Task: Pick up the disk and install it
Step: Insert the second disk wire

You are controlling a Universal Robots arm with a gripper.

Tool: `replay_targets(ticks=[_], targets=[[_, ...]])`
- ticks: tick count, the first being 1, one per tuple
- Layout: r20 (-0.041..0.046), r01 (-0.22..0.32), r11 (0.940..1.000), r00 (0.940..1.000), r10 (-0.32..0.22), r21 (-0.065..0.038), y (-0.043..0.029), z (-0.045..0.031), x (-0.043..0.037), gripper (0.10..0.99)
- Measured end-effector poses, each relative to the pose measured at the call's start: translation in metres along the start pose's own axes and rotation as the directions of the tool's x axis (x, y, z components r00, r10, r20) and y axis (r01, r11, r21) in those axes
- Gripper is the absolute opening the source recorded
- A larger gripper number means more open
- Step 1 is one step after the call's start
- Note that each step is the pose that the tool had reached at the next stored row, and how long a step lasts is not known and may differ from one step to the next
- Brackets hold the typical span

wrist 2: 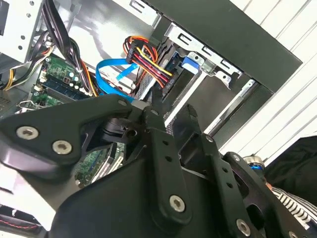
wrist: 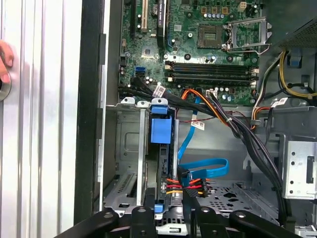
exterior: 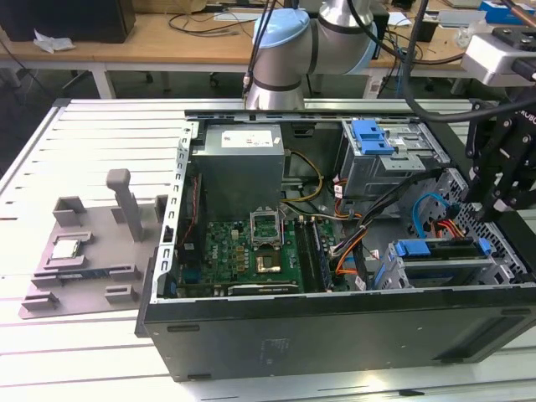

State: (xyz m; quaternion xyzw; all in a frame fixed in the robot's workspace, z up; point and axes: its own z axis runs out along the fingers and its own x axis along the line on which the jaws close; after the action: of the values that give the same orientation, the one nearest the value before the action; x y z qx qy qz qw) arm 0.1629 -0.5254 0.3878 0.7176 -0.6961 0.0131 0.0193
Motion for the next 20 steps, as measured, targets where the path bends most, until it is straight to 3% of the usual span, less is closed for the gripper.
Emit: replay_targets(ticks=[7,12,15,20], targets=[[0.0003,0.018,0.9998,0.9998,-0.018,0.001,0.0175,0.0102,-0.0066,0.361],[0.0000,0.027,0.9996,0.9996,-0.027,0.001,0.0184,0.0117,-0.0067,0.345],[0.0001,0.027,0.9996,0.9996,-0.027,0.001,0.0184,0.0117,-0.0067,0.161],[-0.0009,0.027,0.9996,0.9996,-0.027,0.001,0.0185,0.0142,-0.0031,0.161]])
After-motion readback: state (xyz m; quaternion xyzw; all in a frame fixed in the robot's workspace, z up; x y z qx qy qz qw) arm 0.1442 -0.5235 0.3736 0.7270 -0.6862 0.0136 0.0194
